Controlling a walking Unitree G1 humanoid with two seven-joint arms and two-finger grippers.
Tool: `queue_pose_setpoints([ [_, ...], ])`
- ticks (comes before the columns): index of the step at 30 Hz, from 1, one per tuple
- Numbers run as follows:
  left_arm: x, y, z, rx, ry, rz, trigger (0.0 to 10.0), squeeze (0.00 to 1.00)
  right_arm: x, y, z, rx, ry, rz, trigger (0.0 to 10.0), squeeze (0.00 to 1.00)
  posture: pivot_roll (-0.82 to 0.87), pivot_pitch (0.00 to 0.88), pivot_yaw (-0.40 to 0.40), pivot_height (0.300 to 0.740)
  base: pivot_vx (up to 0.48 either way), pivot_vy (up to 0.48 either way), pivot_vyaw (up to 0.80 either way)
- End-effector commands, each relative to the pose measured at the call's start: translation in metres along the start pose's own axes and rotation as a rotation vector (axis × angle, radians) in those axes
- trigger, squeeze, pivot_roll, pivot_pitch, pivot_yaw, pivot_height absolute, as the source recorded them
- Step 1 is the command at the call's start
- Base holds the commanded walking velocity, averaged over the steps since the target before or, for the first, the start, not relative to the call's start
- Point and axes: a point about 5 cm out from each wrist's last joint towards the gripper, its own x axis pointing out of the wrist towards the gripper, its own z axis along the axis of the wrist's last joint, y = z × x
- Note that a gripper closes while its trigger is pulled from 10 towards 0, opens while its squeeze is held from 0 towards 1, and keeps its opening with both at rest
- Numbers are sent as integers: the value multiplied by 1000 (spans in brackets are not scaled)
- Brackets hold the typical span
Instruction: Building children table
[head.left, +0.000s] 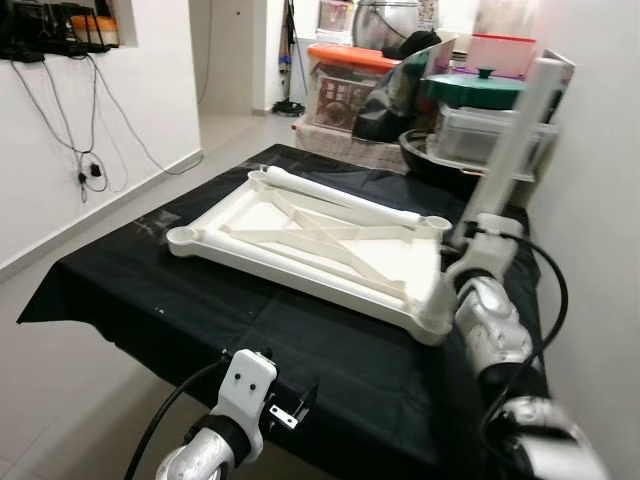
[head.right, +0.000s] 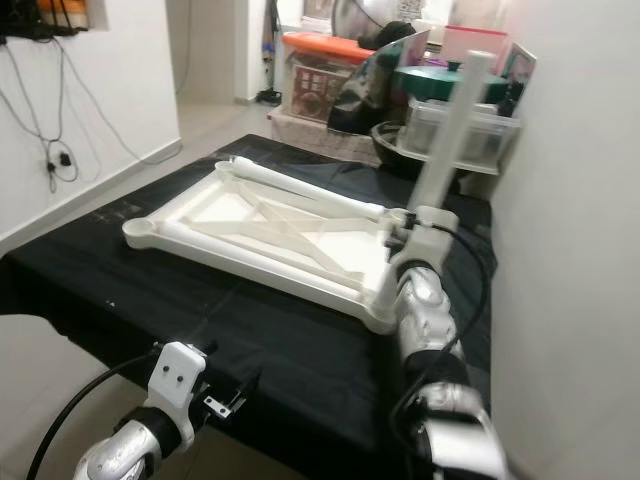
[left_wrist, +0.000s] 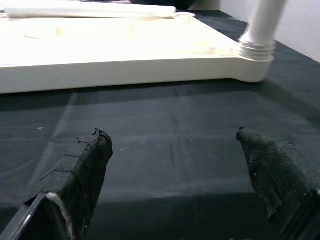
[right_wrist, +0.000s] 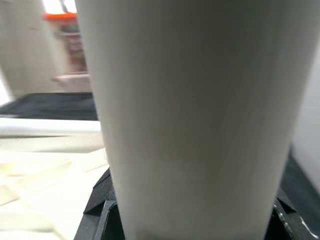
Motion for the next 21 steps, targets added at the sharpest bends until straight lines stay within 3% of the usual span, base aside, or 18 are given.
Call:
queue_pose_setpoints([
  [1, 0, -2, -1, -2, 5, -9, 10000, 0, -7, -25, -26, 33, 115, -182, 0, 0, 215, 0, -98, 740, 0, 0, 0],
  [2, 0, -2, -1, -2, 5, -9, 10000, 0, -9, -22, -27, 33, 118, -197, 0, 0, 215, 0, -98, 740, 0, 0, 0],
  [3, 0, -2, -1, -2, 5, -9, 10000, 0, -10, -9, -27, 55, 116, -134, 4863, 0, 215, 0, -101, 740, 0, 0, 0],
  [4, 0, -2, -1, -2, 5, -9, 10000, 0, -10, -9, -27, 55, 116, -134, 4863, 0, 215, 0, -101, 740, 0, 0, 0],
  [5, 1, -2, -1, -2, 5, -9, 10000, 0, -10, 6, -26, 54, 98, -62, 10000, 0, 215, 0, -101, 740, 0, 0, 0],
  [6, 1, -1, -1, -2, 5, -9, 10000, 0, -10, 18, -24, 55, 74, 8, 10000, 0, 215, 0, -101, 740, 0, 0, 0],
  [7, 1, -1, -1, -2, 5, -9, 10000, 0, -10, 18, -24, 55, 74, 8, 10000, 0, 215, 0, -101, 740, 0, 0, 0],
  [8, 1, -1, -1, -3, 5, -9, 10000, 0, -10, 30, -22, 75, 45, 109, 10000, 1000, 215, 0, -101, 740, 0, 0, 0],
  [10, 1, -2, -1, -3, 4, -8, 10000, 0, -11, 46, -15, 110, -13, 273, 10000, 1000, 217, 0, -105, 740, 0, 0, 0],
  [11, 1, -2, -1, -3, 4, -8, 10000, 0, -11, 46, -15, 110, -13, 273, 10000, 1000, 217, 0, -105, 740, 0, 0, 0],
  [12, 1, -2, -1, -3, 4, -7, 10000, 0, -12, 54, -13, 162, -14, 377, 10000, 239, 217, 0, -106, 740, 0, 0, 0],
  [14, 1, -2, -1, -3, 4, -7, 10000, 0, -12, 54, -13, 162, -14, 377, 10000, 239, 217, 0, -106, 740, 0, 0, 0],
  [15, 1, -2, -1, -3, 4, -7, 10000, 0, -14, 59, -9, 209, -14, 485, 10000, 0, 213, 0, -103, 740, 0, 0, 0],
  [16, 1, -2, -1, -4, 4, -7, 10000, 0, -15, 63, -5, 280, 4, 628, 10000, 0, 215, 0, -104, 740, 0, 0, 0],
  [17, 1, -2, -1, -4, 4, -7, 10000, 0, -15, 63, -5, 280, 4, 628, 10000, 0, 215, 0, -104, 740, 0, 0, 0],
  [18, 1, -2, -1, -4, 5, -8, 10000, 0, -19, 64, 1, 301, 24, 792, 10000, 0, 214, 0, -102, 740, 0, 0, 0],
  [19, 1, -2, -1, -4, 5, -8, 10000, 0, -19, 64, 1, 301, 24, 792, 10000, 0, 214, 0, -102, 740, 0, 0, 0],
  [21, 2, -2, -1, -5, 4, -8, 10000, 0, -28, 64, 7, 300, 90, 1080, 10000, 0, 212, 0, -103, 740, 0, 0, 0],
])
